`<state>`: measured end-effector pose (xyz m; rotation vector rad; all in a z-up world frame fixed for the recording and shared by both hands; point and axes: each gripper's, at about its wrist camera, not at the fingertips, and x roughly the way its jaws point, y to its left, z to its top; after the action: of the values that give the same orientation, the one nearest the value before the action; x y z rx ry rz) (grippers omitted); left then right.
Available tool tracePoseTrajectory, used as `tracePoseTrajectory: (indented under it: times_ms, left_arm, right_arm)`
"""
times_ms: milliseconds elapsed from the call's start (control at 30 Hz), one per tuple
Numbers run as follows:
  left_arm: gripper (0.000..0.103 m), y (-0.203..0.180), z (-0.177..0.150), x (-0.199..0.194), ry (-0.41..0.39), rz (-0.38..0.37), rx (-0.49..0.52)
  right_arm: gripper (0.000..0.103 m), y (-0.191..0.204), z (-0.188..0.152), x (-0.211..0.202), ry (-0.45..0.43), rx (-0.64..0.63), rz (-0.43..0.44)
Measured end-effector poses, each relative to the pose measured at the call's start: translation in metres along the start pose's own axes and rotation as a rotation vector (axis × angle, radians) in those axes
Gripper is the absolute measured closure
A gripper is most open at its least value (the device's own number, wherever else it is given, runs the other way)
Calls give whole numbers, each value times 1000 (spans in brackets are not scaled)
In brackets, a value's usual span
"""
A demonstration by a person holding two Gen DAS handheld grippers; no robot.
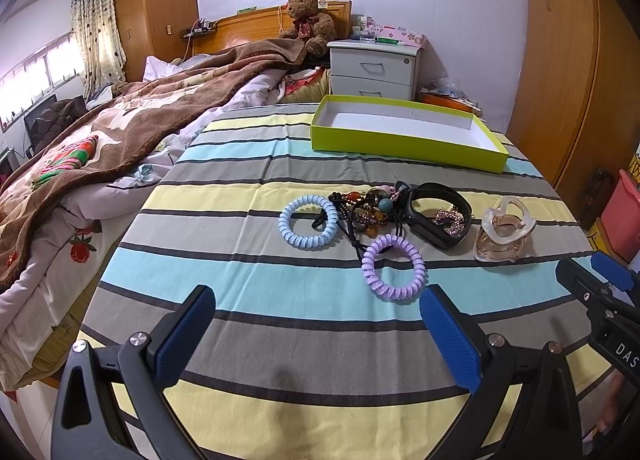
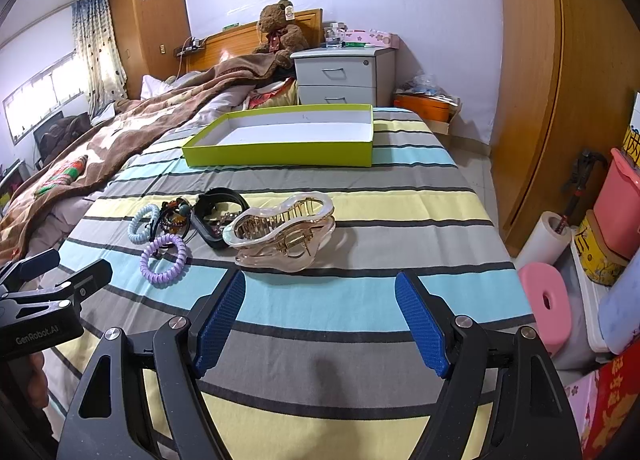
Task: Organize jewelry
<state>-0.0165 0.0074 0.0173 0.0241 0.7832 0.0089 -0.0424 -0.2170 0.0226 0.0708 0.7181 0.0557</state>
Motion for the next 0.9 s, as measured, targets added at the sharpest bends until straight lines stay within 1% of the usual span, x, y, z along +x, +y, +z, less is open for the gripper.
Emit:
tracePoseTrajectory:
  times_ms: [900]
  left_arm:
    - [0, -1, 2, 4, 3, -5, 0]
  right_arm:
    - [26, 2, 1, 1, 4, 0, -3]
